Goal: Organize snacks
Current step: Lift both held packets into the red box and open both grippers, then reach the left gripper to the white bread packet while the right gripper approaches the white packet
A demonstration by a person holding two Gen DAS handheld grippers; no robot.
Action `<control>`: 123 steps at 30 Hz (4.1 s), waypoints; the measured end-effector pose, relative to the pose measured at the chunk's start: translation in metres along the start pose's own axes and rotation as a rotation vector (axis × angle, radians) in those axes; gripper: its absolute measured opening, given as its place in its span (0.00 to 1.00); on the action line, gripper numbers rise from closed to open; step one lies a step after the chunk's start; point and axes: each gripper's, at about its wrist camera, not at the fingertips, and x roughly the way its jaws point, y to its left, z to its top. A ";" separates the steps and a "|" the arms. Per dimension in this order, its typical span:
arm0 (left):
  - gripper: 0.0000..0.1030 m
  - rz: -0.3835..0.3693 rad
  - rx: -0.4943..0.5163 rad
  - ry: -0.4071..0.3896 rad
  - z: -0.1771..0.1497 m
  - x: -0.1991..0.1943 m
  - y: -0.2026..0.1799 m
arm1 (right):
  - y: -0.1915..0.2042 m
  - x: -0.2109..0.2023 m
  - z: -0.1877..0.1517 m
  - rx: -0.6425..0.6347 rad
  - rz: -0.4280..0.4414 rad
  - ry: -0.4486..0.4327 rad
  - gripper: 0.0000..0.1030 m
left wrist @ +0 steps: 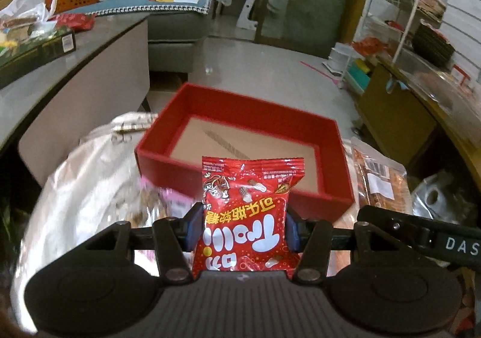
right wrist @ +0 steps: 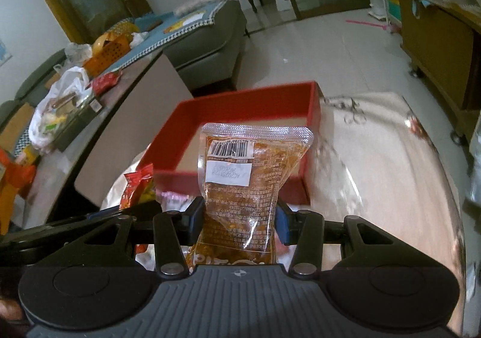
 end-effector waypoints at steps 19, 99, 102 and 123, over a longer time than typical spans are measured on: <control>0.46 0.097 0.056 -0.014 0.068 0.122 -0.003 | -0.006 0.122 0.071 -0.028 -0.064 0.035 0.53; 0.81 0.202 -0.650 0.208 -0.064 0.019 0.131 | 0.076 0.063 -0.019 -0.180 -0.002 0.193 0.77; 0.83 0.275 -0.598 0.198 -0.059 0.031 0.120 | 0.072 0.063 -0.020 -0.187 -0.012 0.200 0.77; 0.59 0.089 -0.406 0.301 -0.110 -0.025 0.132 | 0.051 0.068 -0.028 -0.167 -0.056 0.275 0.79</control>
